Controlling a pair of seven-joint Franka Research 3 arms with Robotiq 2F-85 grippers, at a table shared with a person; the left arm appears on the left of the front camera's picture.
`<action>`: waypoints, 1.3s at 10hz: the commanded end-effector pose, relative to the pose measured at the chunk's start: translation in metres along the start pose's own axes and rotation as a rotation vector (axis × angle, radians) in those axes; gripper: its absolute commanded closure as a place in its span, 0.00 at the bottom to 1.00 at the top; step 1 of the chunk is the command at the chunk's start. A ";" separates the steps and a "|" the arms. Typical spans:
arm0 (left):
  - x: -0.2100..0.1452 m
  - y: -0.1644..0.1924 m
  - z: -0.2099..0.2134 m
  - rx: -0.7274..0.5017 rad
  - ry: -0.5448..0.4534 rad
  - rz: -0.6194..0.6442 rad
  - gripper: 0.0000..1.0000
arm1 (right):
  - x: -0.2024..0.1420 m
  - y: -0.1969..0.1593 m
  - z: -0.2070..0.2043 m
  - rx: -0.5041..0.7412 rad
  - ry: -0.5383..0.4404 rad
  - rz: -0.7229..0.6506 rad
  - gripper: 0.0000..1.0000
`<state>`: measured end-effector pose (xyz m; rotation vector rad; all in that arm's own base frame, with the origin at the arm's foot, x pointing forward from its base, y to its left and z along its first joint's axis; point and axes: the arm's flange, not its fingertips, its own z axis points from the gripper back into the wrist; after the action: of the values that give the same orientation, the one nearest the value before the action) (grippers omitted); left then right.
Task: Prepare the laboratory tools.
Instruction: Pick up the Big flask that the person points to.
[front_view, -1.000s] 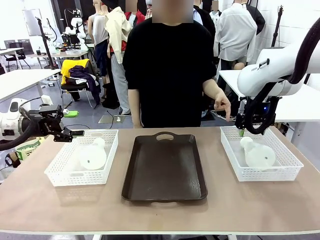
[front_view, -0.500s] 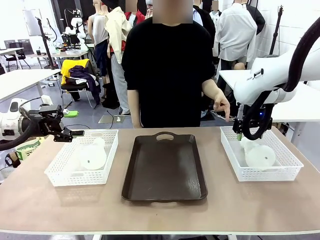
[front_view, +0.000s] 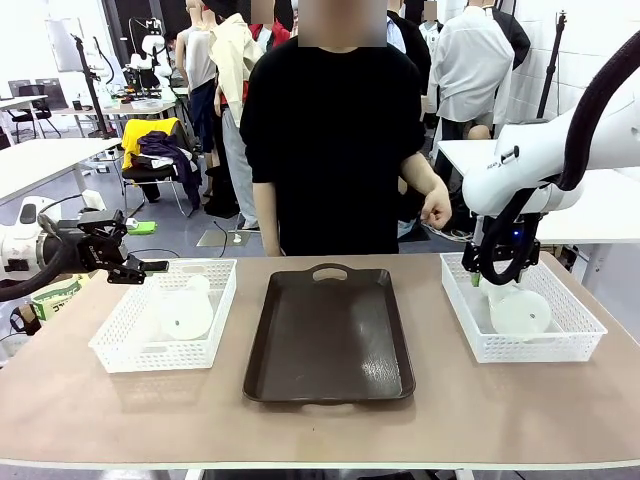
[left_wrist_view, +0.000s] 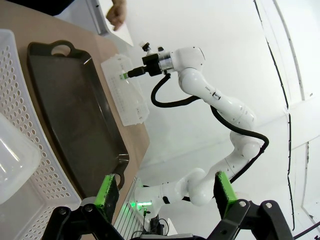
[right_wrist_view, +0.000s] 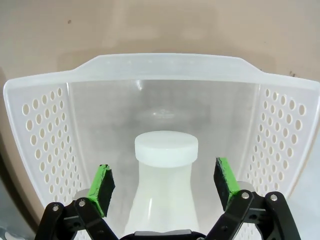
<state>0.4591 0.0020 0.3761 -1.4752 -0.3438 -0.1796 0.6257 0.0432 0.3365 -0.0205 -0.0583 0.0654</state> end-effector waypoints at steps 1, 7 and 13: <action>0.000 -0.001 0.001 0.004 -0.005 -0.003 0.00 | 0.008 0.005 -0.003 -0.045 0.016 -0.019 0.00; 0.000 -0.001 0.001 0.004 -0.005 -0.003 0.00 | 0.012 -0.002 -0.009 -0.060 0.056 -0.042 0.78; 0.000 -0.001 0.001 0.004 -0.005 -0.003 0.00 | 0.010 -0.008 -0.013 -0.048 0.082 -0.066 1.00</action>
<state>0.4591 0.0020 0.3760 -1.4752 -0.3438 -0.1796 0.6339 0.0349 0.3286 -0.0443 0.0043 0.0254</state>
